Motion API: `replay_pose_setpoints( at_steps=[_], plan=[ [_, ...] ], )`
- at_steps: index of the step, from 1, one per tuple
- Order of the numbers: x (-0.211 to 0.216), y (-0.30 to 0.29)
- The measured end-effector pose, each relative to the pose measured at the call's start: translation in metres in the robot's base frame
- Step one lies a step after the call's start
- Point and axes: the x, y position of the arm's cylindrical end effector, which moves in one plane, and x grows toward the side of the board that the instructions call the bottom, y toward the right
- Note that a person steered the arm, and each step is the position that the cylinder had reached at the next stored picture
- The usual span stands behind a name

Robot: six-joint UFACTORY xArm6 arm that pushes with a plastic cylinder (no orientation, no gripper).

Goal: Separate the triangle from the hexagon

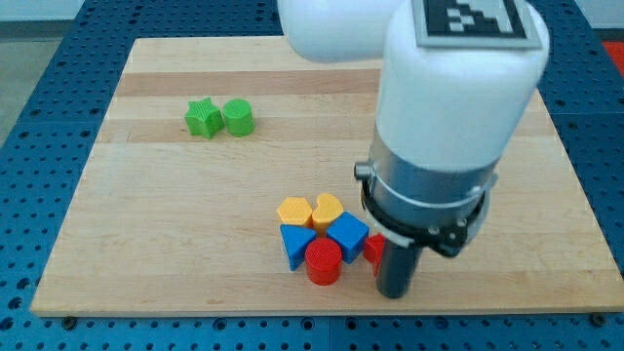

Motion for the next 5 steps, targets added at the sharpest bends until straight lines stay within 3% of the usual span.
replay_pose_setpoints(
  at_steps=[1, 2, 3, 5],
  plan=[
    [-0.015, -0.004],
    [0.003, -0.004],
    [0.016, -0.029],
    [-0.002, -0.095]
  ],
)
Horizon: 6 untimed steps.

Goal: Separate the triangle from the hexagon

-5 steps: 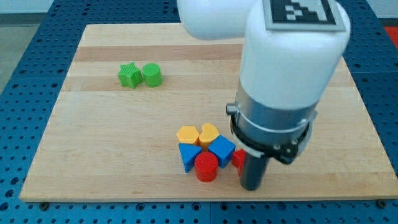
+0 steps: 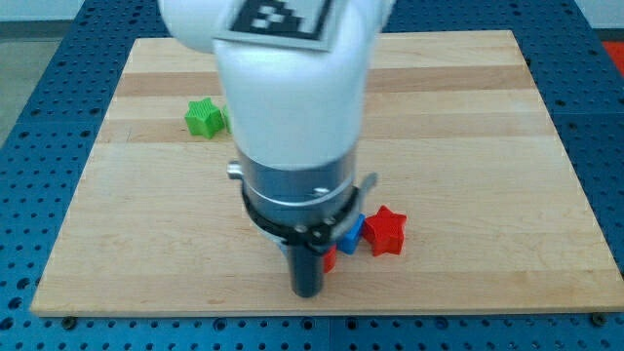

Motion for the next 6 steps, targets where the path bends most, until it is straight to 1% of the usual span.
replay_pose_setpoints(
  at_steps=[2, 3, 5, 6],
  plan=[
    [-0.074, -0.039],
    [-0.084, -0.068],
    [-0.072, -0.116],
    [-0.063, -0.155]
  ],
)
